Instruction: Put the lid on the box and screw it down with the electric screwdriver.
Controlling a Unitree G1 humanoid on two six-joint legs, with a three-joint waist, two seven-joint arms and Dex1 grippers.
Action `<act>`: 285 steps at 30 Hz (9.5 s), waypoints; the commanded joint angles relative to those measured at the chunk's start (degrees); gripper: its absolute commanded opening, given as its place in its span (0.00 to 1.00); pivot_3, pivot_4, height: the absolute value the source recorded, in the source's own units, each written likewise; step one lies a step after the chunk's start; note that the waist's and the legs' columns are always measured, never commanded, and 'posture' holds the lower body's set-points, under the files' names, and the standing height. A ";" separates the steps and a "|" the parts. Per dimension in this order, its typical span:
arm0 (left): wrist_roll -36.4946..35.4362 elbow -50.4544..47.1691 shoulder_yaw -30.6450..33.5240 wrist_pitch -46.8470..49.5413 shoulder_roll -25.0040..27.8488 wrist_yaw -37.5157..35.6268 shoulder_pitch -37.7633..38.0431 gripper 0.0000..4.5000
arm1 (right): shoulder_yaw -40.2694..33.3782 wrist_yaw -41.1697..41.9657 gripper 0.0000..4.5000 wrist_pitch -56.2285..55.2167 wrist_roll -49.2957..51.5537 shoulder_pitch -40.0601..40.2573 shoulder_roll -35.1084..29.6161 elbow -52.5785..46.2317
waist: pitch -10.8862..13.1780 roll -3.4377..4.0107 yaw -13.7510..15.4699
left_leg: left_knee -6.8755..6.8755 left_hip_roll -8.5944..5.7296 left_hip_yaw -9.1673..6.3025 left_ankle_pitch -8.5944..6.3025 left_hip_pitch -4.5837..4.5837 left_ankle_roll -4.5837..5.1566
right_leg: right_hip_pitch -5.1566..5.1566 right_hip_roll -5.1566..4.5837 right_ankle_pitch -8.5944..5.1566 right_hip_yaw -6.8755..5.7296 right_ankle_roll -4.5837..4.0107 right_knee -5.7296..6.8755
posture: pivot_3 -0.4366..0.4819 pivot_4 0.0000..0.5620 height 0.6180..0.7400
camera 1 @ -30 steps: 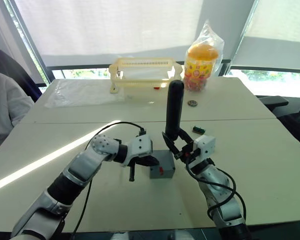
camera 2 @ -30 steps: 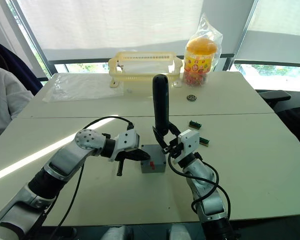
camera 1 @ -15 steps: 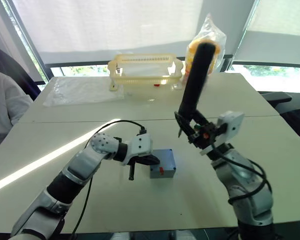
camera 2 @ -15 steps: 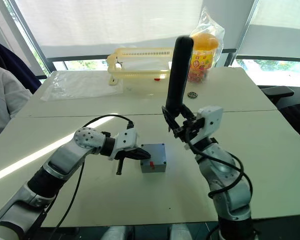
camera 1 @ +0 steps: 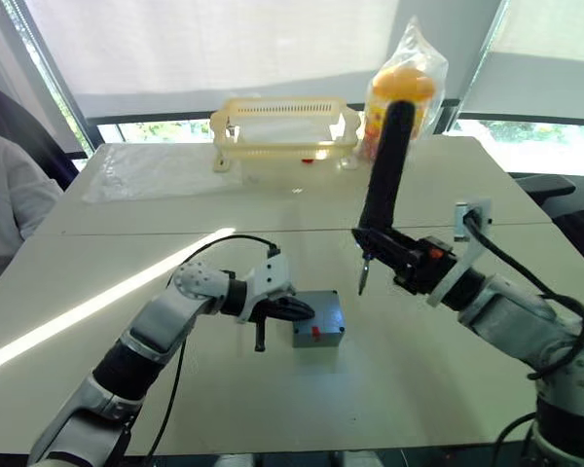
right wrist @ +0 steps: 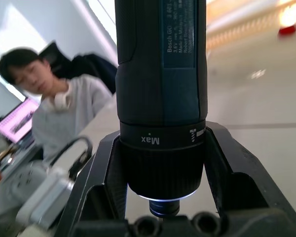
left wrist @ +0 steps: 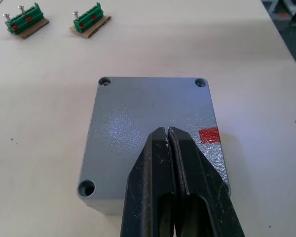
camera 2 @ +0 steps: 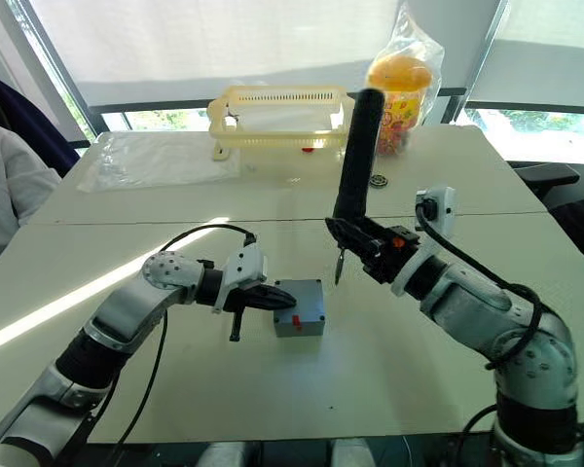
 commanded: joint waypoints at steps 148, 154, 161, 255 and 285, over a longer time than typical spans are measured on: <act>13.48 11.77 -4.60 -12.49 -2.06 1.25 -1.12 0.00 | 26.83 55.74 0.99 -15.02 -62.22 10.81 -0.37 2.60 | 0.68 0.08 0.17 | 1.20 -0.14 0.03 -0.08 0.10 0.12 | 0.23 0.07 0.41 0.09 0.52 0.89 | 0.48 0.27 1.00; 12.85 9.56 -4.77 -11.55 -0.56 -1.56 0.05 0.00 | 26.68 54.58 0.99 -16.58 -64.17 10.33 -0.40 5.02 | 0.68 0.08 0.05 | 1.24 -0.14 0.02 -0.08 0.10 0.12 | 0.23 0.07 0.41 0.09 0.52 0.91 | 0.48 0.27 1.00; 11.84 5.98 -4.49 -9.13 0.16 -2.44 1.70 0.00 | 26.90 55.52 0.99 -18.08 -65.01 9.01 -1.00 7.25 | 0.68 0.08 0.09 | 1.25 -0.14 0.03 -0.08 0.09 0.12 | 0.24 0.07 0.41 0.10 0.52 0.92 | 0.48 0.27 1.00; -1.36 -3.65 1.38 3.17 -1.40 2.33 -4.95 0.00 | 8.49 40.97 0.01 -30.29 -70.85 -2.25 6.92 36.63 | 0.68 0.10 -0.13 | 1.35 -0.14 0.06 -0.08 0.08 0.12 | 0.24 0.08 0.41 0.14 0.53 0.97 | 0.48 0.27 1.00; 1.35 -7.98 -0.19 -0.19 4.03 0.39 -2.97 0.00 | 2.94 40.53 0.01 -13.93 -59.75 -2.21 2.35 9.78 | 0.70 0.11 -0.23 | 1.30 -0.12 0.04 -0.08 0.09 0.13 | 0.22 0.09 0.41 0.14 0.52 0.96 | 0.48 0.27 1.00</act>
